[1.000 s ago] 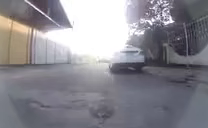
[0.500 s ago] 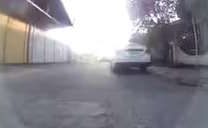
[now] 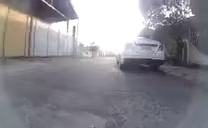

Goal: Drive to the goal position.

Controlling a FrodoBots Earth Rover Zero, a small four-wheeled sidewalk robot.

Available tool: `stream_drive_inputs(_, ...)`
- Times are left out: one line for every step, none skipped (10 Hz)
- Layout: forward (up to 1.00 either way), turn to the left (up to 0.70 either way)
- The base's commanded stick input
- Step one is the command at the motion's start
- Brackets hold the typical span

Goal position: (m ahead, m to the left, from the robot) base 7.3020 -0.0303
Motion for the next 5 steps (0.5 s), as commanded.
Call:
stream_drive_inputs(1.00,0.01)
stream_drive_inputs(1.00,0.01)
stream_drive_inputs(1.00,0.01)
stream_drive_inputs(1.00,0.01)
stream_drive_inputs(1.00,0.01)
